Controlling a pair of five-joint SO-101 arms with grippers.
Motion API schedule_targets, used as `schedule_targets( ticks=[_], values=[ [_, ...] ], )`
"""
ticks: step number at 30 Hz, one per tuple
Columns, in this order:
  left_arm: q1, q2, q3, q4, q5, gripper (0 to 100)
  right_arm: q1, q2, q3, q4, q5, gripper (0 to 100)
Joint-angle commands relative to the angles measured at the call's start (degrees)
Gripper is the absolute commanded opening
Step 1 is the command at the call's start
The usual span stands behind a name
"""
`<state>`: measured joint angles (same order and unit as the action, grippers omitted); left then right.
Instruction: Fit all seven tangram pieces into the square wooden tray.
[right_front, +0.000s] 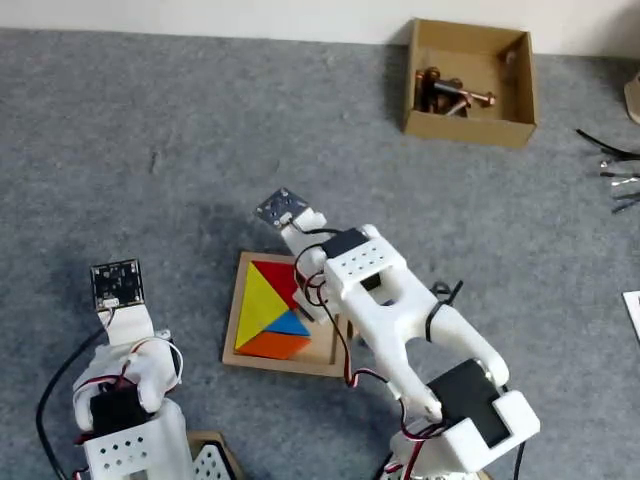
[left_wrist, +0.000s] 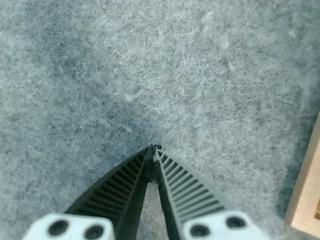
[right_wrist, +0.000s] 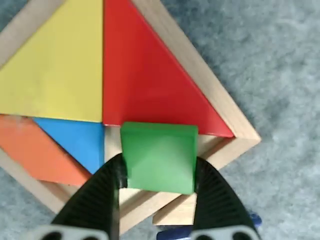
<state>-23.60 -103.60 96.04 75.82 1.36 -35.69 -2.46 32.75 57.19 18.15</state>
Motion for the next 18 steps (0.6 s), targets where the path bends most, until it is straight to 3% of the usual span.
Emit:
schedule_targets(
  ticks=[1, 11, 18],
  values=[
    [-0.75, -0.31, 1.1, 0.18, 0.62, 1, -0.66, -3.12, -0.22, -1.1, -0.7, 0.4],
    [-0.75, -0.31, 1.1, 0.18, 0.62, 1, -6.46, -3.12, 3.21, -1.1, -0.7, 4.3],
    [-0.75, -0.31, 1.1, 0.18, 0.62, 1, -6.55, -3.12, 3.21, -1.1, -0.79, 7.3]
  ],
)
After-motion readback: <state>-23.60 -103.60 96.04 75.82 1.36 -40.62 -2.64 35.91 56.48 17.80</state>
